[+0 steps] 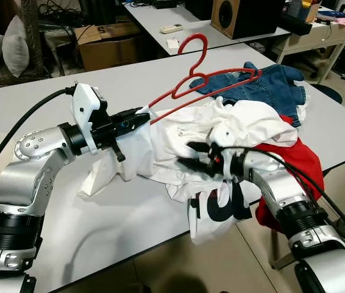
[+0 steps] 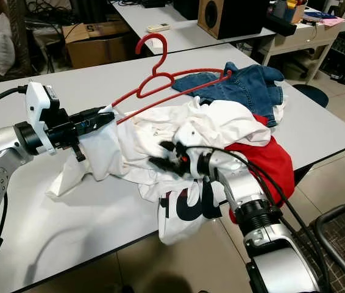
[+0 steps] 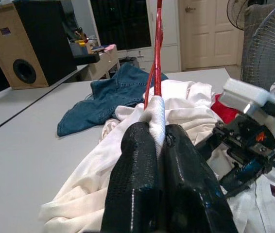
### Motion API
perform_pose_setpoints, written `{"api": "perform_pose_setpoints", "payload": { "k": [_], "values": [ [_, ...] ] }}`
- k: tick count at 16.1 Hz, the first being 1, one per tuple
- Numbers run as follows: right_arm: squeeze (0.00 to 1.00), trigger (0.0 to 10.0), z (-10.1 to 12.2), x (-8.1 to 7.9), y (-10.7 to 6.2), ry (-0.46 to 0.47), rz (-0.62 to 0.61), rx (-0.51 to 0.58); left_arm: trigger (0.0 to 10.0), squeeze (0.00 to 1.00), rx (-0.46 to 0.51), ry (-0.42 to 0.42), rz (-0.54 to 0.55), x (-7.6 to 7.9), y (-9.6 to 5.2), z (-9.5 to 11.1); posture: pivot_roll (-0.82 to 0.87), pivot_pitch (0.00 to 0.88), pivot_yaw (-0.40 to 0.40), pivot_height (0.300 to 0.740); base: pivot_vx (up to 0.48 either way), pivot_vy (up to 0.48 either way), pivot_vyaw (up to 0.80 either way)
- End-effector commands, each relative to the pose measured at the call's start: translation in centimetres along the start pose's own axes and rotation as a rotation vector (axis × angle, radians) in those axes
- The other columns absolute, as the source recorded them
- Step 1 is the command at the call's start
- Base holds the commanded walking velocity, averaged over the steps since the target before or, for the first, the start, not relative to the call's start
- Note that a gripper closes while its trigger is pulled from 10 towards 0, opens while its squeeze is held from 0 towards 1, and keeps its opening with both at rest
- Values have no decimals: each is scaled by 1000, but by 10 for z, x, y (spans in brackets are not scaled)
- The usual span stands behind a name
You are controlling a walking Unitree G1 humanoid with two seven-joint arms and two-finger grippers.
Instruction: Hang hanger
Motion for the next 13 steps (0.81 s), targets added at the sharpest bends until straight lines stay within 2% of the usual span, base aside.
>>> {"api": "perform_pose_setpoints", "payload": {
  "k": [1,4,5,6,13],
  "values": [
    [0,10000,-9,1,0,-35,-20,-57,0,0,7,18,-10,1,3,6,59,25,32,740,0,0,0],
    [0,10000,-17,12,-2,-21,-90,-100,0,0,8,20,-10,1,3,7,62,25,31,740,0,0,0],
    [0,8157,-17,14,-2,-17,-99,-97,0,0,8,21,-10,1,3,7,63,23,30,740,0,0,0],
    [0,0,-9,17,-2,11,-111,-46,0,0,9,23,-9,1,3,7,64,22,29,740,0,0,0],
    [0,0,-8,14,-1,66,-101,4,0,0,10,23,-11,2,4,7,60,19,27,740,0,0,0]
  ]
}}
Point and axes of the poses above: a point about 5 cm out from each wrist's last joint towards the gripper, its own y axis pointing out of the wrist towards the gripper, its own z axis along the axis of the wrist's last joint, x = y × z, the point moved 6 cm from there along y, pointing out of the wrist towards the gripper, and after that the axes turned 9 degrees about -y, right-handed, at the moved point
